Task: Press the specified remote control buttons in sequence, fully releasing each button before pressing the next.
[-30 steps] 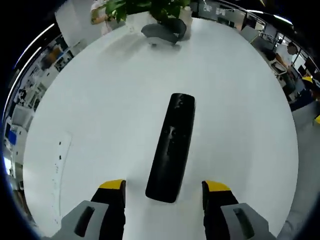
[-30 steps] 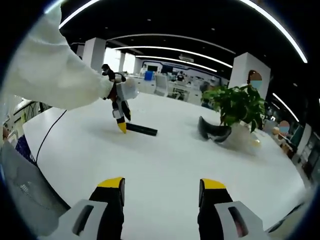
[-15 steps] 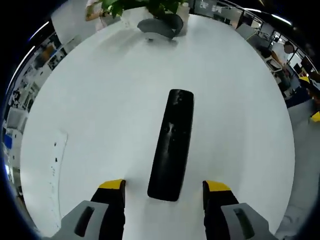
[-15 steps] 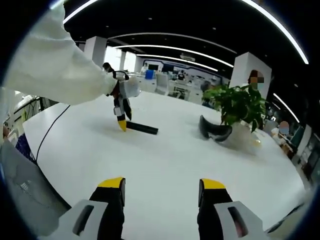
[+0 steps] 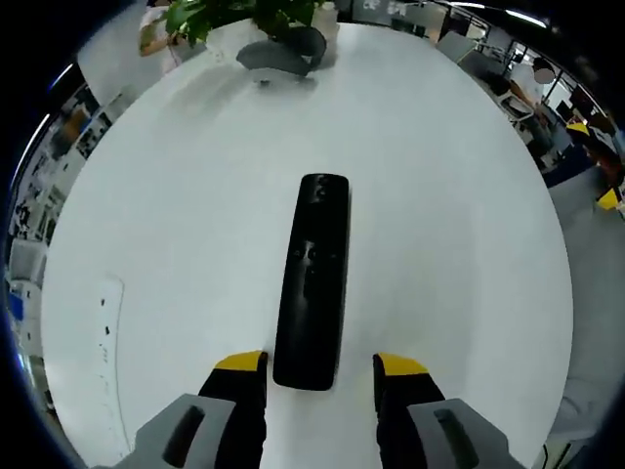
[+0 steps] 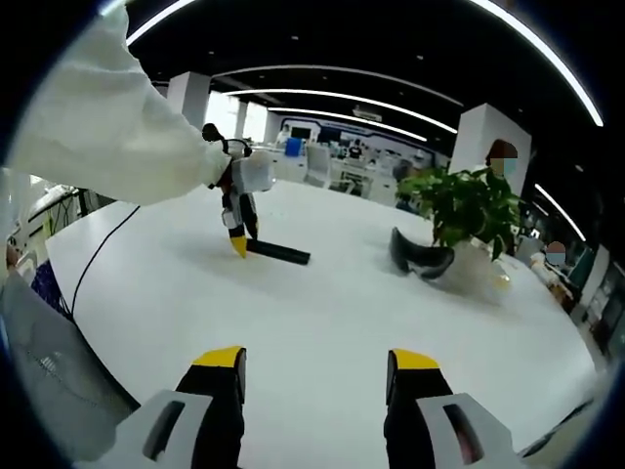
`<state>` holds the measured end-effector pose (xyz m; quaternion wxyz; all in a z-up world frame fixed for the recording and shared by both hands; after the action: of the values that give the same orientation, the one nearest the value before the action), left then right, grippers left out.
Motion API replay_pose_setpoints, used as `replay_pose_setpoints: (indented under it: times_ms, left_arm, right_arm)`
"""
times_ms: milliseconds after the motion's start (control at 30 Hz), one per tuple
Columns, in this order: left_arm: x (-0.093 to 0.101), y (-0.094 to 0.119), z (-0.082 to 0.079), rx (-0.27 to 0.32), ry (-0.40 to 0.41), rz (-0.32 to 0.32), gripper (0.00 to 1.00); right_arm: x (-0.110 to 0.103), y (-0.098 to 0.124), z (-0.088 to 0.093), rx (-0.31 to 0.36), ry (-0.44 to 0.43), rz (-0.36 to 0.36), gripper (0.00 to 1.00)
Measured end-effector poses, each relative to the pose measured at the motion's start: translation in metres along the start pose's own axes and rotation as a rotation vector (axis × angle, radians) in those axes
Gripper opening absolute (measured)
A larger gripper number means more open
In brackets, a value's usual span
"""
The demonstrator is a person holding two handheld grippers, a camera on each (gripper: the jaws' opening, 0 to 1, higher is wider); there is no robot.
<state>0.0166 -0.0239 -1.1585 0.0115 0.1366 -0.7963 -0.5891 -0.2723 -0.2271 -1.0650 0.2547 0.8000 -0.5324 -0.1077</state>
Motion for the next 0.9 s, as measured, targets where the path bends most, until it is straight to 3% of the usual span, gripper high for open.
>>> replay_pose_setpoints:
  times_ms: [367, 633, 900]
  left_arm:
    - [0.010, 0.002, 0.000, -0.028, -0.014, -0.010, 0.24]
    - [0.012, 0.001, 0.001, -0.038, -0.002, -0.036, 0.23]
    - [0.024, 0.002, 0.002, -0.064, -0.046, -0.028, 0.23]
  right_arm:
    - [0.001, 0.001, -0.001, 0.009, -0.002, 0.003, 0.55]
    - [0.002, 0.002, -0.003, 0.026, -0.004, 0.010, 0.55]
    - [0.003, 0.003, -0.004, 0.033, -0.009, 0.014, 0.54]
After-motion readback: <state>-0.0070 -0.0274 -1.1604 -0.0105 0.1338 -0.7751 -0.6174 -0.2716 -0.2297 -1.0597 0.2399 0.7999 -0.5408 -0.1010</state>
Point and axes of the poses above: the point that each gripper's makers call its tool centre point, and the gripper's own axes: y roughly backward along the fingers, x roughly to its right, z roughly out of its underside, the point moved 4 cm from there along y, roughly backward along the fingers, and after that the axes turned 9 degrees about -z, right-handed, at the moved point
